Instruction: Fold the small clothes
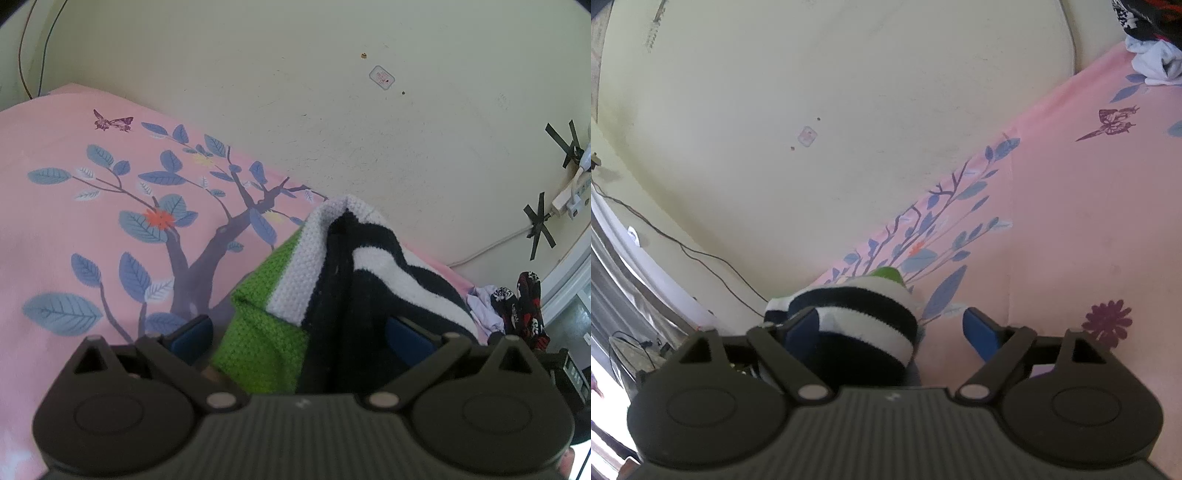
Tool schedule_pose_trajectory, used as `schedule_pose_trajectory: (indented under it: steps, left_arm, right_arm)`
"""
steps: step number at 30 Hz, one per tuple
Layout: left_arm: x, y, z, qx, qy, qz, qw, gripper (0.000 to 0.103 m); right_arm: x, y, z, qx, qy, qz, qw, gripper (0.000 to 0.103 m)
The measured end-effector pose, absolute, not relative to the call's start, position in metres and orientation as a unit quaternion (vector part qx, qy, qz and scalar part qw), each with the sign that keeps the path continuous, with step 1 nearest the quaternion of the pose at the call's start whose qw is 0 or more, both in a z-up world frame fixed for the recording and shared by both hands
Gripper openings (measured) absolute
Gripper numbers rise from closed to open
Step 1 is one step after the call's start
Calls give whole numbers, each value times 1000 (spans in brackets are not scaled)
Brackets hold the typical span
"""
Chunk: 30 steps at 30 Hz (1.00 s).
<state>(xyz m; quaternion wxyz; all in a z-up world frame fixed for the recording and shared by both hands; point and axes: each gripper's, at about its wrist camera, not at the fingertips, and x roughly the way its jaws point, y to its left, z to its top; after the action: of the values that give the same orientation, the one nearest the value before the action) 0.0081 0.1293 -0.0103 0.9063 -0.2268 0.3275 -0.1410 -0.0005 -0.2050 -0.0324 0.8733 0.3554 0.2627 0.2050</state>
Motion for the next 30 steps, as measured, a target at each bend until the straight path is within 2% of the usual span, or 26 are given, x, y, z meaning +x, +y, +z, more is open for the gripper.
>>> schedule_pose_trajectory:
  steps: [10,30]
  left_arm:
    - [8,129,-10,-227,327,-141,906,103]
    - [8,129,-10,-227,327,-141,906,103]
  right_arm:
    - [-2,-206,-30,349,264,211,874,83]
    - [-2,-204,-29,350,264,210,874,84]
